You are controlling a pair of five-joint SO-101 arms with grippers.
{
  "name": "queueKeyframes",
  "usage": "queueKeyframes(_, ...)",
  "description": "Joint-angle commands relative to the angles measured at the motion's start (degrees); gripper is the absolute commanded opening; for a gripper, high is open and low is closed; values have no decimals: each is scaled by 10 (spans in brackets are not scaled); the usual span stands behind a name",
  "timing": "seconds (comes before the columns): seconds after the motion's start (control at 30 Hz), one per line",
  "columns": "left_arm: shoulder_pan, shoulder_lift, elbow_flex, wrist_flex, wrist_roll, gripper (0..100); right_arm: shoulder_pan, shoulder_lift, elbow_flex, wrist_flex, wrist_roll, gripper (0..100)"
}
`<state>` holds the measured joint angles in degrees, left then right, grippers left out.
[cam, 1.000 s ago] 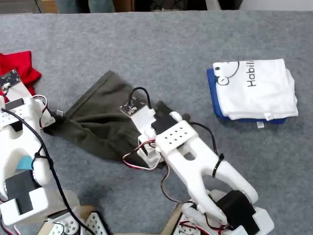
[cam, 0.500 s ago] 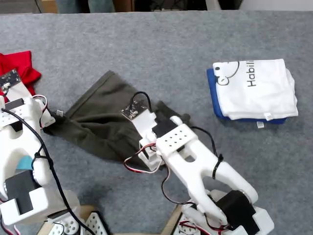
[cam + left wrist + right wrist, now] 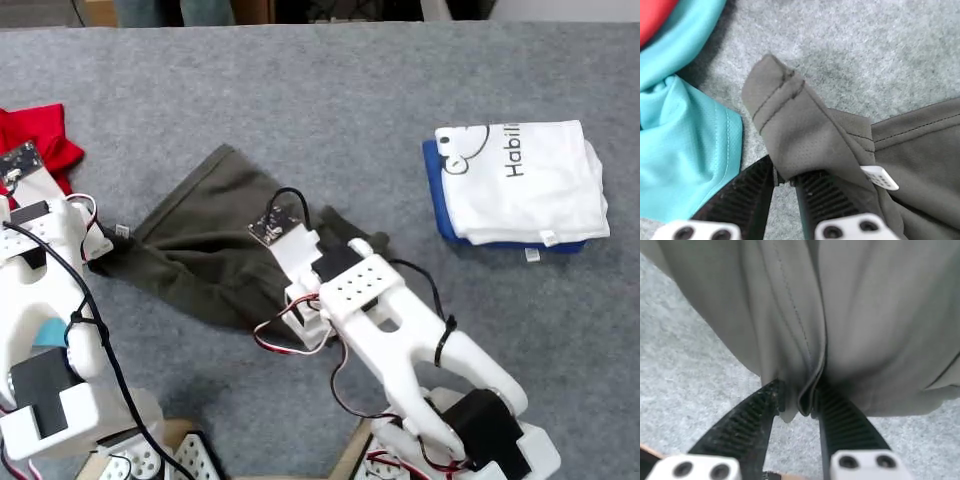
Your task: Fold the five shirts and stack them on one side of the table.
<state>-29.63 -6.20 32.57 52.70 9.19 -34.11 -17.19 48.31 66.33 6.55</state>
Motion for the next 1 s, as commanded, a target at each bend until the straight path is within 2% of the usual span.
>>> queueKeyframes(0.0, -1, -4, -1, -4, -4, 29, 36, -14, 7, -33, -3, 84)
queueKeyframes(0.1, -1, -6, -1, -4, -4, 29, 62, -14, 10, -44, -3, 12)
queueKeyframes(0.4, -1, -10, -1, -4, -4, 29, 65, -19, 3, -33, -3, 15)
queueKeyframes(0.63, 0, -11, -12, -2, -4, 29, 66, -94, -107, 120, -20, 14)
queueKeyframes(0.7, 0, -13, -44, 33, -3, 29, 64, -132, -142, 156, -19, 14)
queueKeyframes(0.97, 16, -67, -300, 280, -3, 29, 67, -251, -267, 222, -23, 14)
